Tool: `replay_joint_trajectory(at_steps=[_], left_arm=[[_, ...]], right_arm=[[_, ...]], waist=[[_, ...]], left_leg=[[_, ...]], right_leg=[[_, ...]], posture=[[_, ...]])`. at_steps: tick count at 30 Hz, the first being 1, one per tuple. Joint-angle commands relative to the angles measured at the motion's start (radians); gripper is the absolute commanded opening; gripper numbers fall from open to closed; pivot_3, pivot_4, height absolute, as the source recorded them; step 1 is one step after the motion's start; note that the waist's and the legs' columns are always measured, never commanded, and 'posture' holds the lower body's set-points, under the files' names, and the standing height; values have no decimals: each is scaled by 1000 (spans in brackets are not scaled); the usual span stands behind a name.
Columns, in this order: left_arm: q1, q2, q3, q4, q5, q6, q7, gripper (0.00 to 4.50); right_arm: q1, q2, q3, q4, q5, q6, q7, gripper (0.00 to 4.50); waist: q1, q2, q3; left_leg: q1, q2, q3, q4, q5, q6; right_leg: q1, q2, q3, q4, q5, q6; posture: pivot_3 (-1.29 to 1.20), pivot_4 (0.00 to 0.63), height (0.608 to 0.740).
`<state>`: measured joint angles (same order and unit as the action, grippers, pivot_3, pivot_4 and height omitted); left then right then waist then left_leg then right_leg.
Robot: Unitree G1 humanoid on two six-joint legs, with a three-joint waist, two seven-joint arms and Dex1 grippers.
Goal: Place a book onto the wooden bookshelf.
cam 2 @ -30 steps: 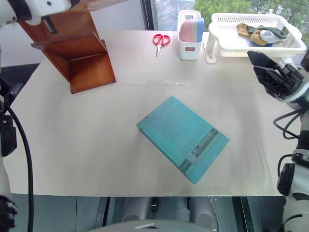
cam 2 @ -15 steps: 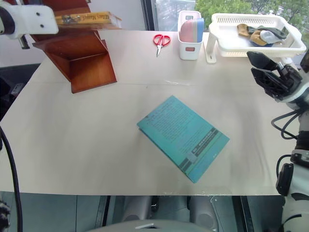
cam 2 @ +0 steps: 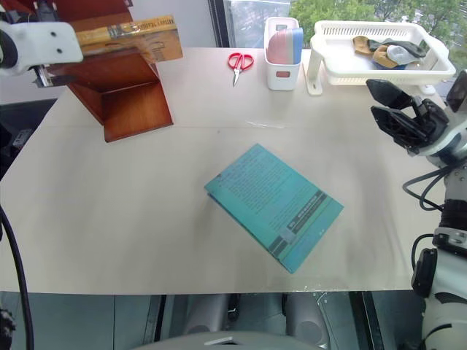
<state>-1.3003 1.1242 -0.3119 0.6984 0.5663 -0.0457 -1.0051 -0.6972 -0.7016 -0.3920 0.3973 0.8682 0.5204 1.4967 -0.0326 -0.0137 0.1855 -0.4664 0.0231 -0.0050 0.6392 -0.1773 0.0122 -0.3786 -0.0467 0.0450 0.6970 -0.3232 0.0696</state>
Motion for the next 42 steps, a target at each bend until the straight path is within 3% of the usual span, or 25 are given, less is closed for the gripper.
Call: replay_joint_trajectory(at_steps=[1,7,11,16,21,22,24,27,30,34,38,42], left_arm=[[6,46,55,-57,-6,30,2,4434],[85,95,176,-160,-117,72,-15,4434],[118,85,333,-317,-320,310,-142,4434],[170,83,453,-529,-463,558,-168,4434],[268,-82,448,-744,-587,719,-106,4434],[277,-141,443,-773,-600,747,-61,4434],[285,-360,410,-798,-626,767,90,4434],[291,-531,381,-798,-631,761,204,4434],[306,-692,360,-707,-633,667,331,4434],[274,-837,353,-405,-583,381,531,4434],[130,-903,369,-13,-548,67,708,4434],[-1,-934,369,304,-522,-119,834,4434]], right_arm=[[7,-12,-37,-49,20,-8,-6,4500],[27,-20,-53,-64,26,-4,-15,4500],[37,-33,-58,-57,24,5,-19,4500],[30,-50,-55,-51,24,16,-17,4500],[16,-58,-54,-51,25,21,-23,4500],[17,-58,-54,-55,26,22,-25,4500],[33,-54,-62,-81,34,24,-36,4500],[52,-55,-73,-110,40,26,-50,4500],[73,-66,-97,-138,60,37,-66,4500],[107,-68,-111,-179,72,43,-87,4500],[129,-70,-128,-209,86,49,-107,4500],[142,-71,-137,-230,96,49,-124,4500]], waist=[[-2,0,0],[-7,0,0],[-5,0,0],[-7,0,0],[4,1,-1],[4,1,0],[13,1,-1],[24,0,0],[19,0,0],[16,1,-1],[19,0,0],[22,0,0]], left_leg=[[0,0,0,0,0,0],[0,0,-1,0,0,0],[0,0,-1,2,0,0],[0,0,-2,3,0,0],[2,1,-2,7,0,0],[2,1,-2,10,0,0],[2,1,-2,12,0,0],[3,1,-4,15,0,0],[2,0,-5,15,0,0],[4,1,-4,13,0,0],[3,0,-4,13,0,1],[2,-1,-2,13,0,1]], right_leg=[[0,0,0,0,0,0],[0,0,0,0,0,0],[0,0,-1,1,0,0],[1,0,-1,2,0,0],[3,0,-1,7,0,0],[3,1,-1,9,0,0],[3,1,-1,12,0,0],[6,0,-2,13,0,0],[4,0,-1,13,0,0],[3,1,3,13,0,0],[2,0,4,13,0,0],[2,0,2,12,0,1]], posture=[[0,150,740],[0,150,740],[0,150,740],[0,150,740],[0,150,740],[0,150,740],[0,150,740],[0,150,740],[0,150,740],[0,150,740],[0,150,740],[0,150,740]])
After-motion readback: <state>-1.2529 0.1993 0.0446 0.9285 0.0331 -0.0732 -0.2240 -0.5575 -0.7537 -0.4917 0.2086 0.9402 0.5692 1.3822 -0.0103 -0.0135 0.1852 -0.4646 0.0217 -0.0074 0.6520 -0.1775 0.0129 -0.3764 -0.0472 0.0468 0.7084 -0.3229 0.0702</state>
